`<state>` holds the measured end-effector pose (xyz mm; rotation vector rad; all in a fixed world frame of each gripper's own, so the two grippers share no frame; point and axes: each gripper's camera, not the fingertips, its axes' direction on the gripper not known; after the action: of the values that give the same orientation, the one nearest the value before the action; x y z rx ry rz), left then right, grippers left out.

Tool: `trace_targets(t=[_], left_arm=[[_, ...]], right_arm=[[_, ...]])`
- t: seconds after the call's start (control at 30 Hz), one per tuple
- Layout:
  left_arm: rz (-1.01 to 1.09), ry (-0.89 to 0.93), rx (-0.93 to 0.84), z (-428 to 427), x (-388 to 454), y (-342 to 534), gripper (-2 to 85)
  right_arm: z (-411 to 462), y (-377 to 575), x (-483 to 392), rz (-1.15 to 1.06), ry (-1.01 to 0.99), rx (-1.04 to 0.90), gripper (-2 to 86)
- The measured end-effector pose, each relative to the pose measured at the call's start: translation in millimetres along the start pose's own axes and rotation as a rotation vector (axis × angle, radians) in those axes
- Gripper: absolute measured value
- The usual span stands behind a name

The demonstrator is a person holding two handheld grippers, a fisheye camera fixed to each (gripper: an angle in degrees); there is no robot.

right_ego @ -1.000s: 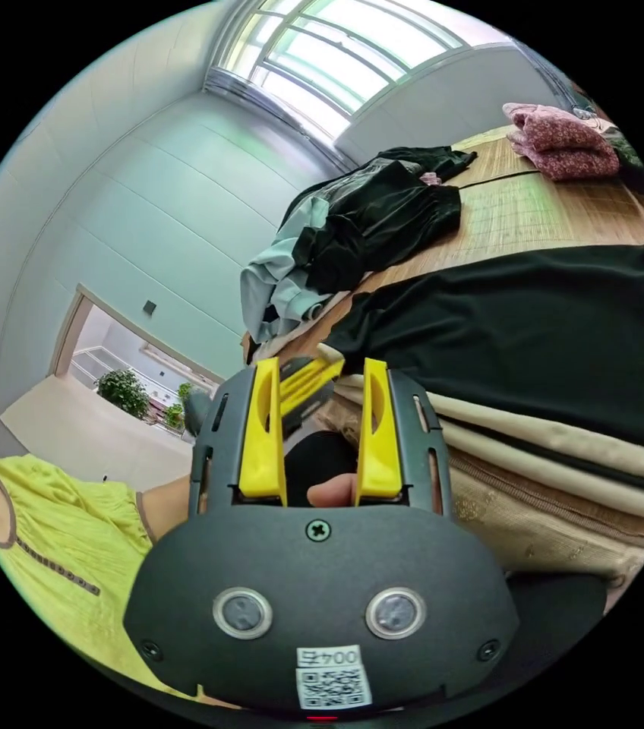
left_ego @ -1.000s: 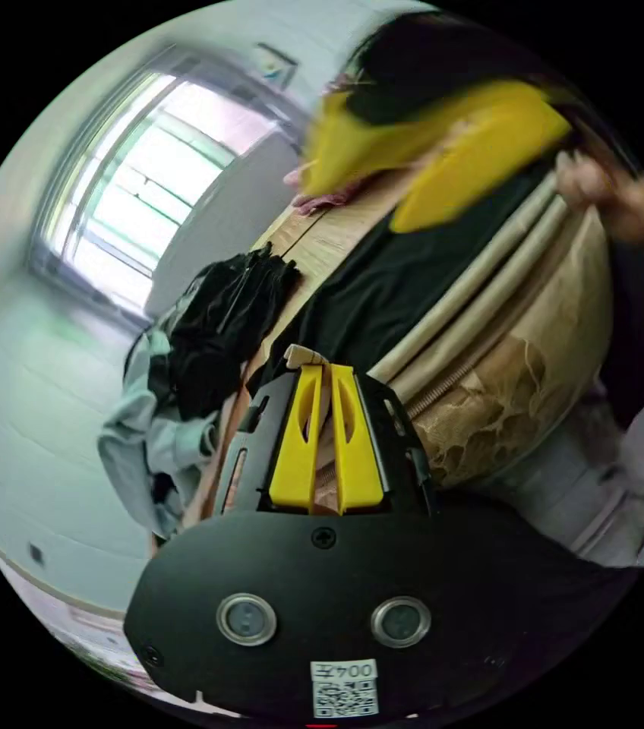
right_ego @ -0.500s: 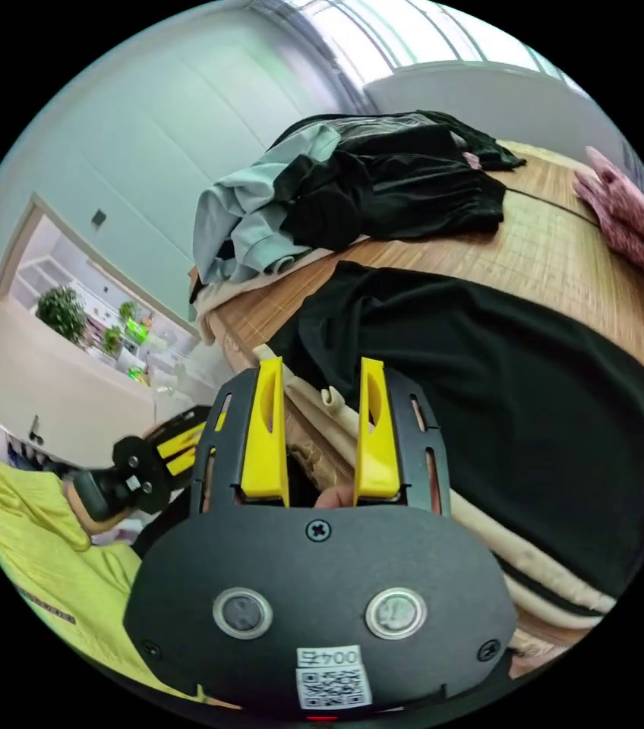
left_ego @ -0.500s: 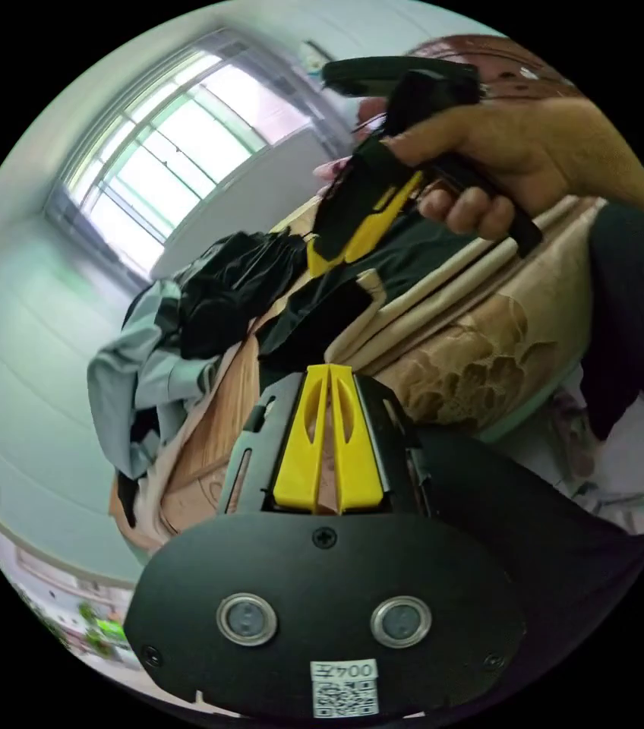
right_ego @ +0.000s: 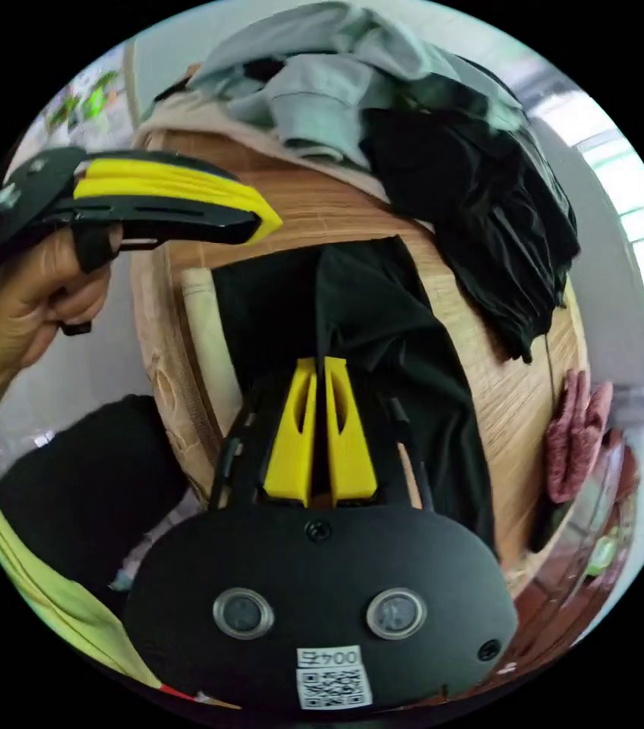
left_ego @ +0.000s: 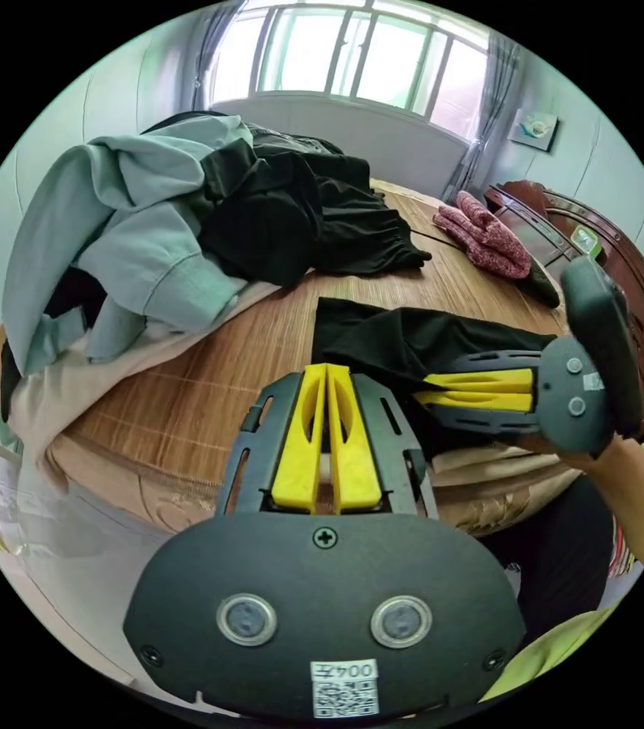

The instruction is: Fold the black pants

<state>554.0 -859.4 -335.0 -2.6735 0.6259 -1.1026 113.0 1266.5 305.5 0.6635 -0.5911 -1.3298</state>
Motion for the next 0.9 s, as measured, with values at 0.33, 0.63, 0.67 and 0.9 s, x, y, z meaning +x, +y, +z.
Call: trace_targets(t=[0.33, 0.63, 0.67, 0.9], left_arm=[[0.227, -0.025, -0.12, 45, 5, -125, 11.2], [0.342, -0.049, -0.297, 82, 30, -189, 5.6], [0.3, -0.073, -0.306, 79, 24, -198, 4.9], [0.164, 0.062, -0.352, 50, -24, -216, 4.2]], right_arm=[[-46, 232, 255, 0.824, -0.968, 0.705, -0.1], [-47, 294, 299, 0.886, -1.026, 0.769, 0.0], [-50, 295, 299, 0.881, -1.025, 0.78, 0.1], [-41, 212, 273, 0.725, -0.947, 0.646, 5.9]])
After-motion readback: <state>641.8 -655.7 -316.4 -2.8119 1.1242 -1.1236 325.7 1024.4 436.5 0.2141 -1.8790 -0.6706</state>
